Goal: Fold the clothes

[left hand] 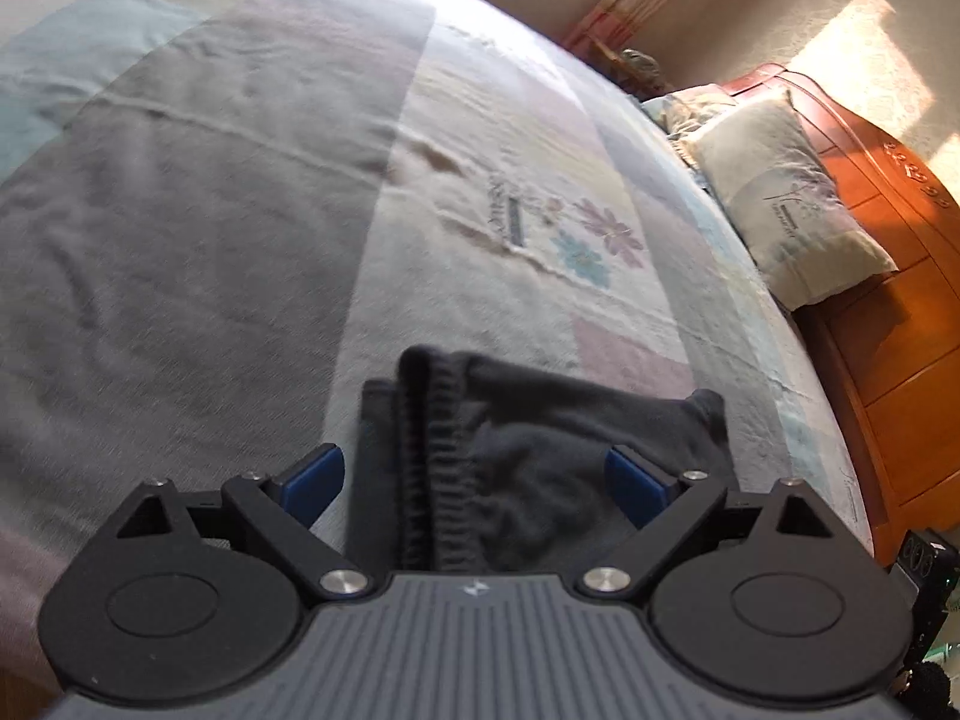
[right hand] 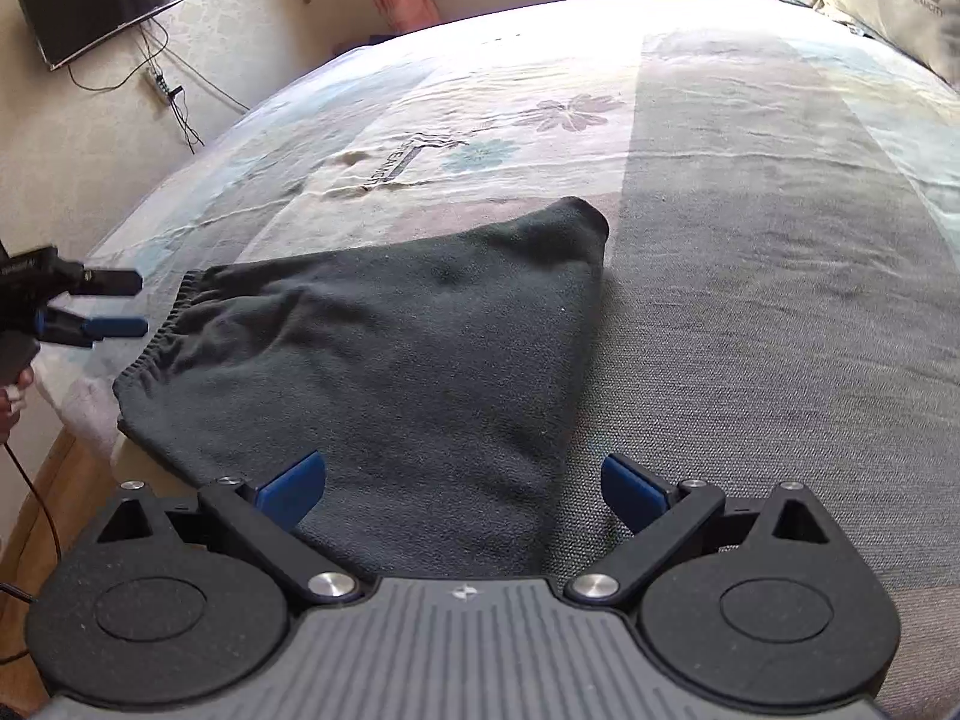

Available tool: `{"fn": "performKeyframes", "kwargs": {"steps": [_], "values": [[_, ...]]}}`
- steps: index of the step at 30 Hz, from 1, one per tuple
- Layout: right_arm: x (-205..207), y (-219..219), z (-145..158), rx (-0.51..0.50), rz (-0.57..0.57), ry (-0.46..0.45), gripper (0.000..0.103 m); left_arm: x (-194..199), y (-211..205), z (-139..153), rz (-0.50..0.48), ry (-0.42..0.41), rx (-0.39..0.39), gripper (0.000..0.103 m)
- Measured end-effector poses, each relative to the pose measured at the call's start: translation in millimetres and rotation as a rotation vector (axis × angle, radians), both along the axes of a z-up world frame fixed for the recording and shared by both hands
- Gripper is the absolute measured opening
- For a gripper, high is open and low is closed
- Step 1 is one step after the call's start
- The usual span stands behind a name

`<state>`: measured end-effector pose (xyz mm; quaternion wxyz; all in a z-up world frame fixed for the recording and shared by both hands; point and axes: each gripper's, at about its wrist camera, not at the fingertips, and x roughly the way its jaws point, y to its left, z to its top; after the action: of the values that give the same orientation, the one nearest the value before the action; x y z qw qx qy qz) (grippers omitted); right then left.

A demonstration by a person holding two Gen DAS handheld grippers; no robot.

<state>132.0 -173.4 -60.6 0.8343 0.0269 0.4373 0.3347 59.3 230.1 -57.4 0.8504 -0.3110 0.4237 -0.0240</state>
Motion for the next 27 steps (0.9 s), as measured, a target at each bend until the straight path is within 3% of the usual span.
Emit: {"fn": "performKeyframes", "kwargs": {"steps": [4,11,20,23,27], "values": [[6.2,-8.5,-4.5,0.043,-0.018,0.043,0.102,-6.5,9.0,-27.3,0.026,0.057,-0.16,0.093],[35.6,-20.7,-14.1,0.205,0.011,0.158,0.103,14.2,9.6,-33.6,-0.049,0.028,-0.193,0.097],[113.0,-16.5,-31.7,0.459,-0.015,0.398,0.103,50.9,9.8,-35.8,-0.103,0.024,-0.223,0.099],[119.5,-20.8,-34.2,0.499,-0.029,0.454,0.103,43.0,14.7,-39.5,-0.095,0.043,-0.293,0.099],[100.5,-30.1,-30.5,0.458,0.05,0.507,0.103,25.2,18.7,-44.6,-0.058,0.063,-0.372,0.099]]}}
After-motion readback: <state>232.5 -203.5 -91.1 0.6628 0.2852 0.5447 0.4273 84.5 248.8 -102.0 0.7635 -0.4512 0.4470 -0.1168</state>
